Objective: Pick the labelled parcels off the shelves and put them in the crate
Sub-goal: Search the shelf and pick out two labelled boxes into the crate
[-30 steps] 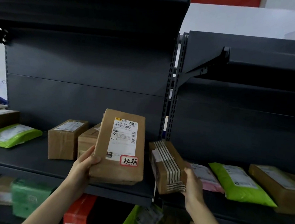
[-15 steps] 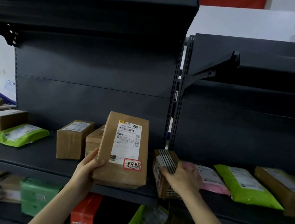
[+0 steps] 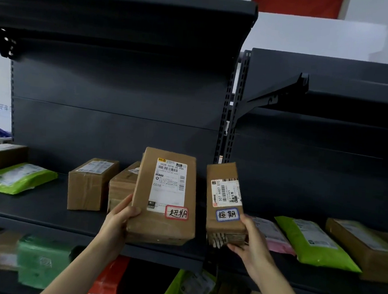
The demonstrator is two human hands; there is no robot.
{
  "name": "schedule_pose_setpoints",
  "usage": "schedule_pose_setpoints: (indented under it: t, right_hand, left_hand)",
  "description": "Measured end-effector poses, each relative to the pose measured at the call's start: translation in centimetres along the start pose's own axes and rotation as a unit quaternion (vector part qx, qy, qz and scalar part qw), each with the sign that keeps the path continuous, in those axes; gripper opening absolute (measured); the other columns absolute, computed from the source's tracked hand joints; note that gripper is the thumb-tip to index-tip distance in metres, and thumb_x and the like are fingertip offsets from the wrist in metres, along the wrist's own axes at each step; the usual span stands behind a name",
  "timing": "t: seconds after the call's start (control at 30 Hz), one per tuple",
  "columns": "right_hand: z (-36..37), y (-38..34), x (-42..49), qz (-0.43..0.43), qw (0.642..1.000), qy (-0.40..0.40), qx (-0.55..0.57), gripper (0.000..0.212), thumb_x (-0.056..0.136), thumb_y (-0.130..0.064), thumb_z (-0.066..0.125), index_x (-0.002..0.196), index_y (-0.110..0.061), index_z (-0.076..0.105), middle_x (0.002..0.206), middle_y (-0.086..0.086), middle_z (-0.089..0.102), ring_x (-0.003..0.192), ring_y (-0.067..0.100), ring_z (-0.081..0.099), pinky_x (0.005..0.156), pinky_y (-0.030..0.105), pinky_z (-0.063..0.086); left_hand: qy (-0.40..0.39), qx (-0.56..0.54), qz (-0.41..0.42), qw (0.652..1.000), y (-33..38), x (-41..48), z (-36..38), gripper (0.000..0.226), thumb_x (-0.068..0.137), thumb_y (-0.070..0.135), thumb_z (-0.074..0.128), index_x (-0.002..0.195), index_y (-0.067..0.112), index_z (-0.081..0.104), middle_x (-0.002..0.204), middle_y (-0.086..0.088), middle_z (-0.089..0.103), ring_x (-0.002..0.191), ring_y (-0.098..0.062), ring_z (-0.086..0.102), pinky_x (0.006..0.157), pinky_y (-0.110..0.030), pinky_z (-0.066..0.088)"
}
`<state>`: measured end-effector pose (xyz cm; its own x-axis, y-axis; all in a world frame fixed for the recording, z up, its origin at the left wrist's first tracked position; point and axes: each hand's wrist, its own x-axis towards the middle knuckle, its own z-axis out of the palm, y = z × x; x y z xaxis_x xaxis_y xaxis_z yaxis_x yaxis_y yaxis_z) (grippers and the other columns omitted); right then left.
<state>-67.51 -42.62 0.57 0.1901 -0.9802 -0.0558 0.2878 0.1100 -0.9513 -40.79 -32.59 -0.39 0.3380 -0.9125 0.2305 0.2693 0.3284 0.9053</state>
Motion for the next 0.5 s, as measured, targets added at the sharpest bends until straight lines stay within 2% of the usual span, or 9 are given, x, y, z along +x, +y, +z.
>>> schedule_pose_setpoints:
  t: [0.07, 0.27, 0.5]
  right_hand:
    - [-0.3, -0.2, -0.3, 0.0, 0.999, 0.002, 0.033, 0.016, 0.086, -0.032, 0.057, 0.097, -0.02, 0.058, 0.098, 0.011, 0.063, 0.096, 0.024, 0.057, 0.074, 0.039, 0.047]
    - [-1.3, -0.5, -0.9, -0.009, 0.998, -0.002, 0.054, 0.015, 0.089, -0.032, 0.054, 0.097, -0.02, 0.058, 0.098, 0.012, 0.063, 0.095, 0.024, 0.057, 0.078, 0.041, 0.047]
    - [-1.8, -0.9, -1.0, -0.012, 0.997, -0.027, 0.069, 0.016, 0.09, -0.032, 0.052, 0.098, -0.02, 0.059, 0.1, 0.014, 0.063, 0.098, 0.027, 0.057, 0.084, 0.042, 0.047]
  left_hand:
    - [-0.009, -0.001, 0.0, 1.0, -0.3, 0.3, 0.3, 0.079, 0.049, 0.034, 0.071, 0.126, 0.025, 0.058, 0.12, -0.013, 0.066, 0.111, -0.035, 0.059, 0.084, -0.041, 0.049]
    - [-0.034, 0.001, 0.001, 0.999, -0.8, 0.6, 1.3, 0.078, 0.052, 0.034, 0.07, 0.128, 0.022, 0.057, 0.122, -0.014, 0.065, 0.115, -0.036, 0.057, 0.088, -0.041, 0.046]
    - [-0.036, -0.001, -0.005, 0.999, -0.6, 1.0, 2.1, 0.081, 0.053, 0.033, 0.071, 0.131, 0.019, 0.054, 0.124, -0.016, 0.063, 0.115, -0.036, 0.057, 0.086, -0.04, 0.048]
